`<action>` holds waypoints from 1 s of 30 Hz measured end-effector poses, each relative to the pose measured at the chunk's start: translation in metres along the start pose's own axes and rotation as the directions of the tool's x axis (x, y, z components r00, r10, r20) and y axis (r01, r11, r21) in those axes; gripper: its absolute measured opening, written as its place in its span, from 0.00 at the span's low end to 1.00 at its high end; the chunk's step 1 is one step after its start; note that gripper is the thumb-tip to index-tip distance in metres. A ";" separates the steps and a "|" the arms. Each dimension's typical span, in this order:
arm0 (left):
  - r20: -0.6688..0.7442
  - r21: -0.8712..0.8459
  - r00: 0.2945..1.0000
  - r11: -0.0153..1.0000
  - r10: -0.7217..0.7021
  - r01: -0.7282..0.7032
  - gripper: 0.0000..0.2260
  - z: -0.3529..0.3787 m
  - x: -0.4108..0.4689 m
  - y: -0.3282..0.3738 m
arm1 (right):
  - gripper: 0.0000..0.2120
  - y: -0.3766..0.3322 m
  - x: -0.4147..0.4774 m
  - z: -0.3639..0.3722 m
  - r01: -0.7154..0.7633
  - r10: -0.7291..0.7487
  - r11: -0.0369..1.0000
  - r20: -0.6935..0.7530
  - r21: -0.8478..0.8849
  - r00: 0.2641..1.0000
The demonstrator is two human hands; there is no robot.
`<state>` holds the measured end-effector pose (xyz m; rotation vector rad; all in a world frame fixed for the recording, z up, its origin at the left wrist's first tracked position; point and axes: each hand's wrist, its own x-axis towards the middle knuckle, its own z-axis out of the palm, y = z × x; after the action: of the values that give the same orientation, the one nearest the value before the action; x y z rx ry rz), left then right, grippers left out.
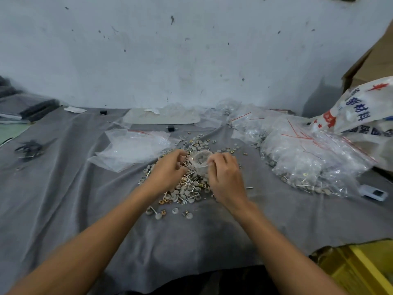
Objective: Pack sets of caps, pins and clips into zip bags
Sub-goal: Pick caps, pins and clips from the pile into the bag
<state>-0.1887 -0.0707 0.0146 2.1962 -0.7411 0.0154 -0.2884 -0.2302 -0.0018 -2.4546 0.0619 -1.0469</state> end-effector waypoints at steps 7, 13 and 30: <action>-0.100 -0.357 0.993 0.930 0.056 -0.089 0.04 -0.024 0.003 0.027 | 0.08 -0.019 0.045 -0.044 -0.058 0.054 0.971 0.022 0.232 0.998; -0.086 -0.500 0.995 0.861 0.057 -0.093 0.04 -0.043 -0.016 0.043 | 0.09 -0.037 0.053 -0.069 -0.194 0.170 0.838 0.093 0.510 0.981; -0.264 -0.375 0.936 0.869 0.234 -0.323 0.03 -0.071 -0.040 0.093 | 0.13 -0.047 0.047 -0.091 -0.224 0.248 0.606 0.087 0.764 0.965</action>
<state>-0.2540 -0.0478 0.1176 1.6399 -0.8503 0.2173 -0.3248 -0.2356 0.1047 -1.5826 -0.0471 -0.7594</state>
